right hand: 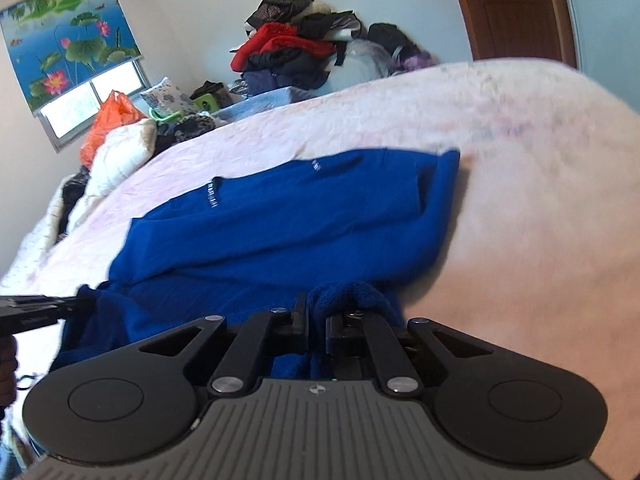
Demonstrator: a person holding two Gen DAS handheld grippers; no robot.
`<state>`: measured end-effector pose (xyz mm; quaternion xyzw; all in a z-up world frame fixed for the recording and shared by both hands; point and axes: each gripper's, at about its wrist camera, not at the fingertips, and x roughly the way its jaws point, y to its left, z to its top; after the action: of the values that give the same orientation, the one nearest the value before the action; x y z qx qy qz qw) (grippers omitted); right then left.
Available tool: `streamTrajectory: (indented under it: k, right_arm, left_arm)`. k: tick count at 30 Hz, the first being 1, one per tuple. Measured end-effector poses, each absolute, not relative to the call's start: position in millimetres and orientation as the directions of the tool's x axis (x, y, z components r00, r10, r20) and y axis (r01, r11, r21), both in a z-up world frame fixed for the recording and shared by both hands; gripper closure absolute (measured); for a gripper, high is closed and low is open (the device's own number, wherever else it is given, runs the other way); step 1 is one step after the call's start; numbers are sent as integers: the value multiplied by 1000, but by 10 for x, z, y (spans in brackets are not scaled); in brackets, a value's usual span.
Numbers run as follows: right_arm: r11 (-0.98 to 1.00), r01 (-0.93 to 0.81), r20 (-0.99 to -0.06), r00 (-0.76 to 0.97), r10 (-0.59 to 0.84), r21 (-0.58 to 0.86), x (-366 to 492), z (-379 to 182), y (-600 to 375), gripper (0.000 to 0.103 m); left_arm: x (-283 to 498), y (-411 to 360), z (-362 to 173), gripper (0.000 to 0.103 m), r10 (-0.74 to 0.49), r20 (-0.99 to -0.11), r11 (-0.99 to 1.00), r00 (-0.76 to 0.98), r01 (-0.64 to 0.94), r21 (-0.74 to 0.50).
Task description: Fold small clothes
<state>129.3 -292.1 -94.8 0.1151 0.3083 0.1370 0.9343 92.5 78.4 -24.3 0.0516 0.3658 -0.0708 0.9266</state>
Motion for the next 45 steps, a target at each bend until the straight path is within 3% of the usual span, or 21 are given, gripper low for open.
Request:
streamTrajectory:
  k: [4,8,11,13,15,21,27,30,35,42,45]
  right_arm:
    - [939,-126,-587,751,301,319,1431,-1060,-2965,83]
    - [929,-135,-569,757,321,345,1186,-1092,-3028,57]
    - [939,-116,-587,754,295,323,970,-1090,-3073,51]
    - [961,-80,-606,761,230,265,799,-1079,-3085,46]
    - [977,-75,-611,770,184,199,616,-1045,-3058,44]
    - [943,-329,-605,742,288,46,91,-938,-2700,44]
    - [832,-551,-641,664,386,-69,-370,-883,-2308,44]
    - [807,-586,-654,640,404,-75,-474,-898,-2158,44]
    - [767,-597,-681,664,309,-235,-580,-1017,-1865,44]
    - [738,-511,-607,776,175,-441,-695,-1139,-1630,43]
    - [674,-534,-573,796,197,-511,-782,-1176,-1539,43]
  left_arm:
    - [926,891,-283,94,-114,-710,986,694,167,4]
    - [789,1084,-285,88,-120,-724,987,679,158,-14]
    - [642,1259,-298,68,-129,-735,989,666,143,-44]
    - [532,1349,-297,47,-127,-733,990,668,128,-55]
    - [408,1414,-287,45,-117,-732,992,671,116,-52]
    - [100,1382,-237,44,-164,-724,983,670,170,-65]
    - [-52,1143,-320,44,-150,-735,969,661,245,23]
    - [-45,1067,-398,44,-133,-752,968,646,247,40]
    - [-22,1067,-437,42,-140,-763,970,631,242,23]
    - [-30,1087,-456,36,-136,-762,972,633,233,20]
    - [-37,1067,-456,35,-130,-760,972,637,234,30]
